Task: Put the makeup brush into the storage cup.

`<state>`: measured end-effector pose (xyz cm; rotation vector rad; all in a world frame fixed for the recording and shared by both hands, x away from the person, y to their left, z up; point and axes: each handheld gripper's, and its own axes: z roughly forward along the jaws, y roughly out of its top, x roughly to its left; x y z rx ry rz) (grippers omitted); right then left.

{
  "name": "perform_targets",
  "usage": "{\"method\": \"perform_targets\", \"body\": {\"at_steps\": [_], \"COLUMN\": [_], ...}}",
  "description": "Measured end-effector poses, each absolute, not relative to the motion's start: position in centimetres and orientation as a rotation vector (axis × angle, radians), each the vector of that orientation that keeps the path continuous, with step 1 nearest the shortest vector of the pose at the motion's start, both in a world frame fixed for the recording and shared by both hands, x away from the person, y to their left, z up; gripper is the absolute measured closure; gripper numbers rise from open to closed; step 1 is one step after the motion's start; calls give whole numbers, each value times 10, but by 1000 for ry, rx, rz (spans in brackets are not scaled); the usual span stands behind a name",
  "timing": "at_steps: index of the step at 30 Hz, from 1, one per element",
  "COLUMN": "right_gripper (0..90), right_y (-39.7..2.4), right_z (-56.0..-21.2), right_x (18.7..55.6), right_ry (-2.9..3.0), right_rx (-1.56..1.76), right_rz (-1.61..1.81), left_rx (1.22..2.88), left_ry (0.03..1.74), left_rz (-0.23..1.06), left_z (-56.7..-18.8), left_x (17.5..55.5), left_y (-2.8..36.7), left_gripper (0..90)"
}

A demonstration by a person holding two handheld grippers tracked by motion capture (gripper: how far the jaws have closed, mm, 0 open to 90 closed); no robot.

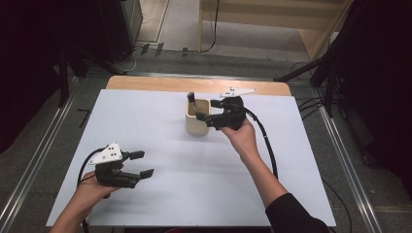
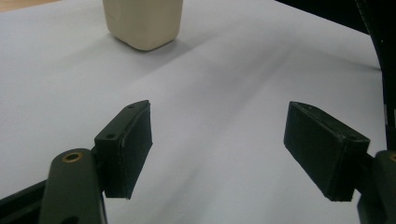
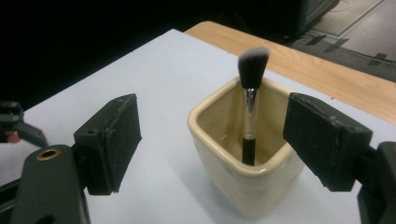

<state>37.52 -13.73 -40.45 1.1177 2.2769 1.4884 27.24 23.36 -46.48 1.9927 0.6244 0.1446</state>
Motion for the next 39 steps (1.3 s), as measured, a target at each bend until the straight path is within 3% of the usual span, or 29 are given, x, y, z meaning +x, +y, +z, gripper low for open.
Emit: {"method": "perform_targets", "body": {"at_steps": [39], "right_gripper": [195], "right_y": [-179], "right_z": [-430], "right_x": [311], "right_ry": [2384], "right_rx": [924], "right_rz": [1577], "left_rx": [2001], "left_ry": [622], "left_rz": [150], "left_z": [-465], "left_x": [273], "left_y": [233], "left_gripper": [243]}}
